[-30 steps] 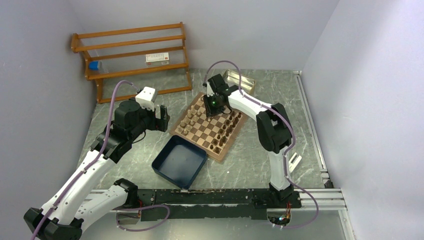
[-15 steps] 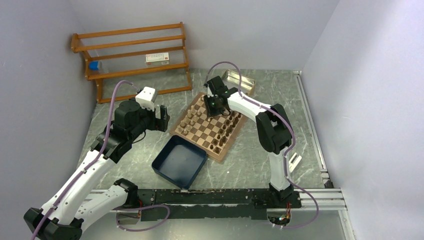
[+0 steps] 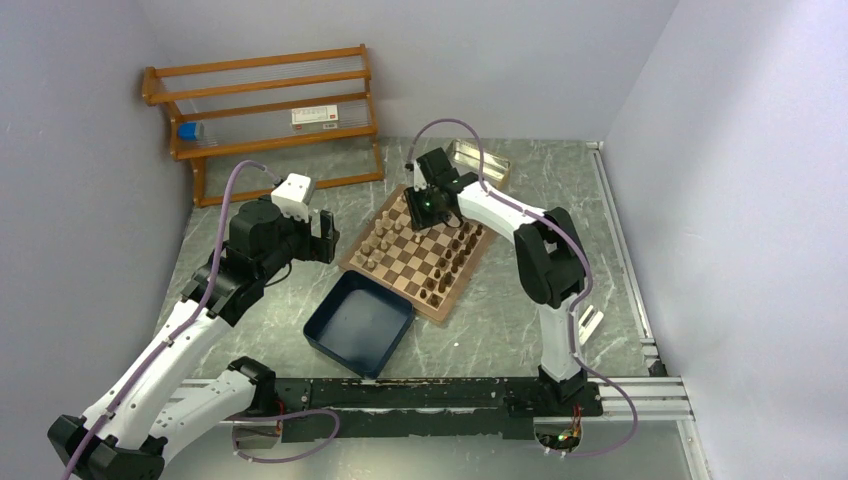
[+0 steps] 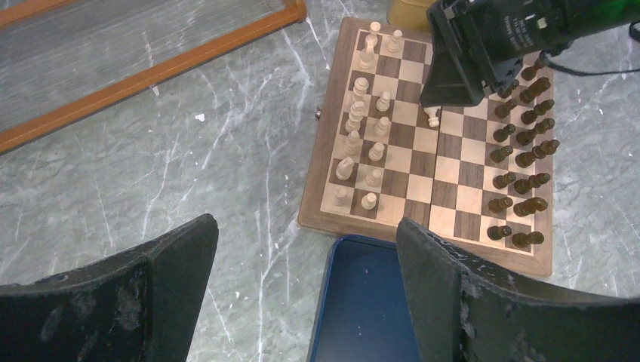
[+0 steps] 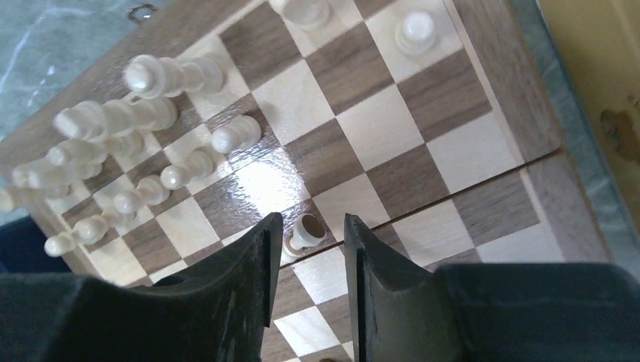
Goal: Set up the chess pieces on the board
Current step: Place the chess piece on the chessboard, then pick up the chess piece from the chessboard.
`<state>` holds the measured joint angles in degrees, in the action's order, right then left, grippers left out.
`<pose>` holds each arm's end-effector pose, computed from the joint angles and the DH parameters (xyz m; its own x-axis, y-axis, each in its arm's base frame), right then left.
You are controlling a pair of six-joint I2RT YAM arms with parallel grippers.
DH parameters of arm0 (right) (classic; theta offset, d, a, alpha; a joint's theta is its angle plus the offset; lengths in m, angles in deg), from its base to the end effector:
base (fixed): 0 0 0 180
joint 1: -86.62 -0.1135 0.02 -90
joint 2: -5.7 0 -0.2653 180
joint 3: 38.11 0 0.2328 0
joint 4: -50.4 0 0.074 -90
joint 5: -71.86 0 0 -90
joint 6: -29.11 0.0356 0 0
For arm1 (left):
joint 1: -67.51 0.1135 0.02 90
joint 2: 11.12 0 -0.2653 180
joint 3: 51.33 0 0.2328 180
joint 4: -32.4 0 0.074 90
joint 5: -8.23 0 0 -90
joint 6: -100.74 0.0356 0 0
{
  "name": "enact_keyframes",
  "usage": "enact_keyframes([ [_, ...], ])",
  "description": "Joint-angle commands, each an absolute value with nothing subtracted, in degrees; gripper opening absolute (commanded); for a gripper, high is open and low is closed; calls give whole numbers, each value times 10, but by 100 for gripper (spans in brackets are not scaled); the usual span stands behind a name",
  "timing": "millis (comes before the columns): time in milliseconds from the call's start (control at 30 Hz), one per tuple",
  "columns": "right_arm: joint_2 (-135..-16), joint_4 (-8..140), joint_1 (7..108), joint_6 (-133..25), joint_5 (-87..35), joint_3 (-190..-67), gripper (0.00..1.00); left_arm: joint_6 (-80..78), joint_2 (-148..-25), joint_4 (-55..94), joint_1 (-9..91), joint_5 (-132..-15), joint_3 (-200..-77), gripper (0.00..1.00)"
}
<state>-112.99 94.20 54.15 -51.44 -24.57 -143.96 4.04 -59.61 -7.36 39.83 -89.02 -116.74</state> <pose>0.3644 0.2366 0.2031 -0.7912 -0.3101 -0.5271 -0.4618 0.8680 0.1826 0.1505 -0.0739 0.3375 -0.3831 0.0703 -0.9210 0.3153 0.9472 -0.0589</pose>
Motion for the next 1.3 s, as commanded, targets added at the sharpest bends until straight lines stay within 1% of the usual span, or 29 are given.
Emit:
enact_keyframes([
  [0,-1075,890,559,-678,-341,-1445,40,40,-594,-61,401,-881,-1169,92],
  [67,-1066,877,566,-768,-379,-1432,41,39,-592,-60,401,-882,-1169,92],
  [133,-1049,872,569,-904,-434,-1402,43,39,-591,-62,400,-886,-1169,92],
  [267,-1012,830,576,-1106,-483,-1332,43,38,-585,-64,400,-896,-1169,92],
  [400,-1011,917,577,-1325,-510,-1323,45,37,-574,-64,400,-913,-1167,91],
  [533,-1030,957,577,-1462,-500,-1329,46,33,-567,-65,400,-927,-1168,91],
  [733,-1061,975,574,-1555,-512,-1352,43,32,-561,-66,400,-944,-1167,91],
  [1100,-1077,971,534,-1603,-443,-1341,44,31,-559,-65,400,-943,-1168,92],
  [1267,-1109,994,530,-1621,-418,-1367,43,31,-557,-66,401,-945,-1168,92],
])
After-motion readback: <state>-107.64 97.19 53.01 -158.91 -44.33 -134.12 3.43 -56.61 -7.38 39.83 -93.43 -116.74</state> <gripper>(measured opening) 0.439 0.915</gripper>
